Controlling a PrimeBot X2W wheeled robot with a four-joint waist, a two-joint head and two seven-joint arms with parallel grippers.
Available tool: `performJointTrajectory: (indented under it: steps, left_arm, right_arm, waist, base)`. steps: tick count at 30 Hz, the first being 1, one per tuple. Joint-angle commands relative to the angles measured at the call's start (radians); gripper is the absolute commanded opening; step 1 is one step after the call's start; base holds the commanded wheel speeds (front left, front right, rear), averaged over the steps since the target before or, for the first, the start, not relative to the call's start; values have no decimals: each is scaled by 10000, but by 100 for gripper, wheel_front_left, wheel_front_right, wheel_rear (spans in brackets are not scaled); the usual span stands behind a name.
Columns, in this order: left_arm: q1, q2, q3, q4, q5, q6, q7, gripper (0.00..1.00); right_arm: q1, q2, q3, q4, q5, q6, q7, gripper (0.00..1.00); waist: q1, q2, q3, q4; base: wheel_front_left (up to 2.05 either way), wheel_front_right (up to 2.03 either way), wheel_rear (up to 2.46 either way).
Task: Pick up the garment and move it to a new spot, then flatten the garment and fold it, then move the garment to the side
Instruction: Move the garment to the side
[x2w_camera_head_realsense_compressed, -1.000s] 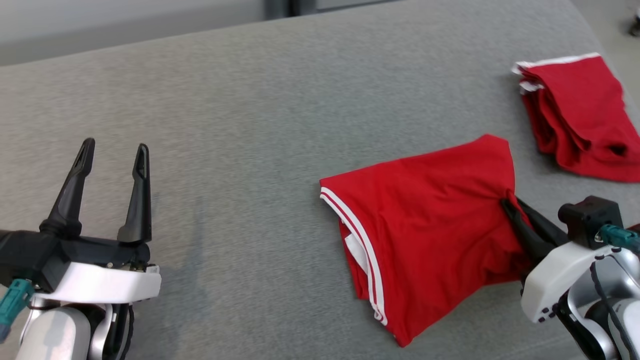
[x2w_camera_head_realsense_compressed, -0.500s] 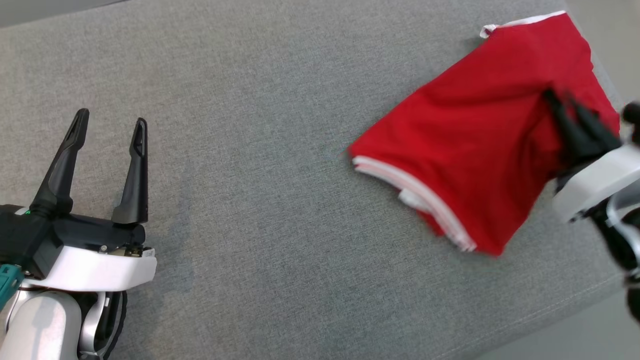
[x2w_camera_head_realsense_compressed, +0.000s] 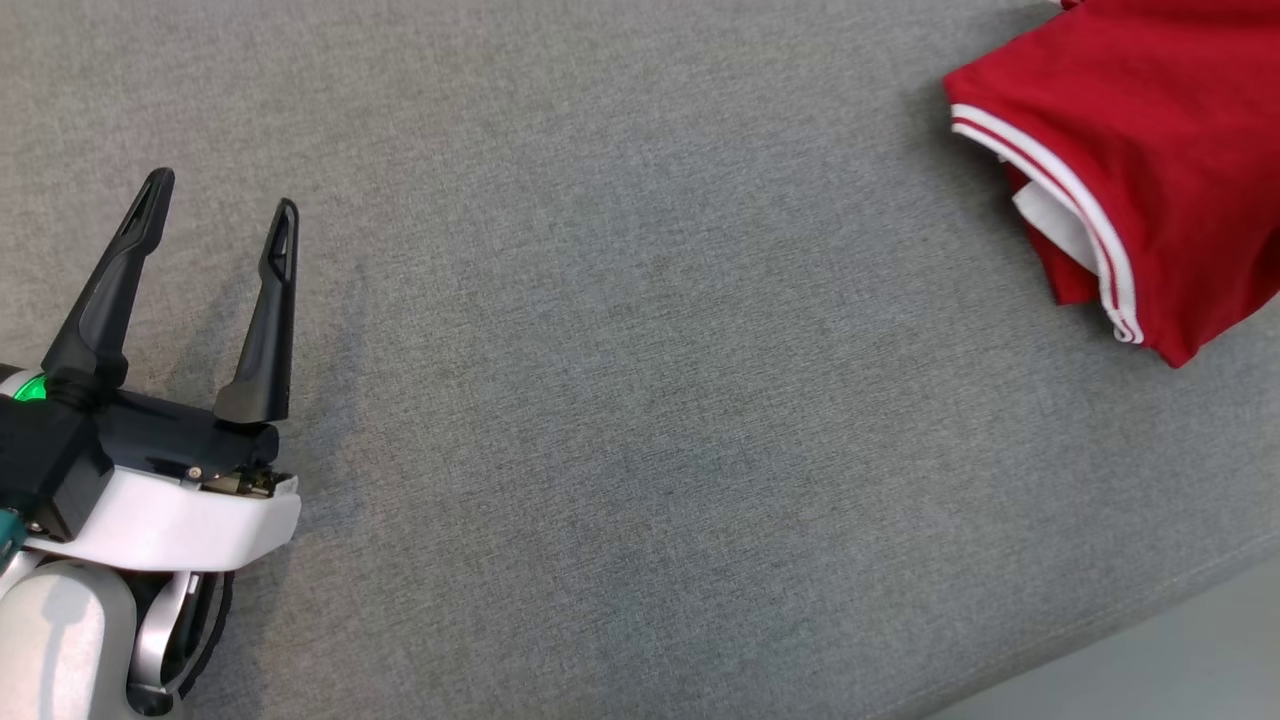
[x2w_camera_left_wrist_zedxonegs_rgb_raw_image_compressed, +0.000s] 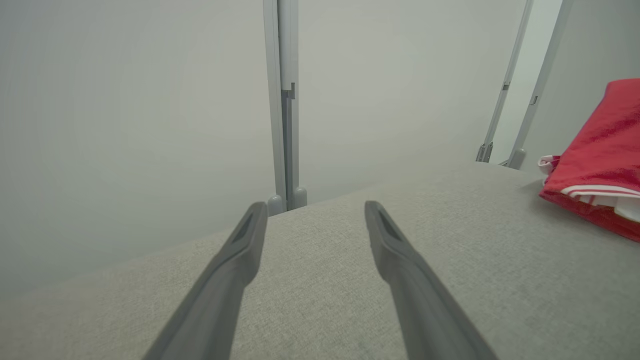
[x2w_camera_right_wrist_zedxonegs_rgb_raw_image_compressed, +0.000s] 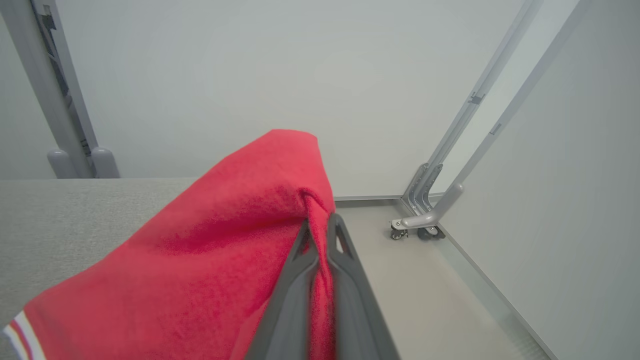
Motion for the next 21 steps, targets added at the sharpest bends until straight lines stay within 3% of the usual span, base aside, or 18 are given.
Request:
performJointTrajectory:
  steps: [1,4,5,6,7,15,21]
  left_arm:
    - [-230,76,-18,-92,54,-56,48,100]
    - [-350,128,-119,-176,66,-109,141,100]
    - [-414,134,-151,-201,69,-123,146,100]
    - [-468,138,-194,-211,67,-153,161,100]
    - [-495,138,-235,-211,67,-181,171,100]
    - [-620,144,-325,-15,2,-160,96,100]
    - [-476,-37,-251,261,-153,6,-150,100]
  right_arm:
    - [-311,-74,-123,532,-45,-2,-256,0]
    - [-672,-78,-322,1688,-134,-2,-422,2]
    - [-797,-67,-448,2048,-169,-2,-474,26]
    - [-871,-51,-506,2440,-240,-2,-462,34]
    - [-967,2,-560,2739,-240,-2,-579,100]
    - [-1129,267,-786,4154,-200,-2,-1630,100]
    - [-631,620,-933,3670,-52,-2,-2487,100]
  waist:
    - [-1,0,224,42]
    - [-1,0,405,129]
    - [-1,0,469,157]
    - [-1,0,520,182]
    - [-1,0,550,207]
    - [-1,0,500,224]
    - [-1,0,-22,298]
  base:
    - [0,0,0]
    - [0,0,0]
    - [0,0,0]
    - [0,0,0]
    - [0,0,0]
    - [0,0,0]
    - [0,0,0]
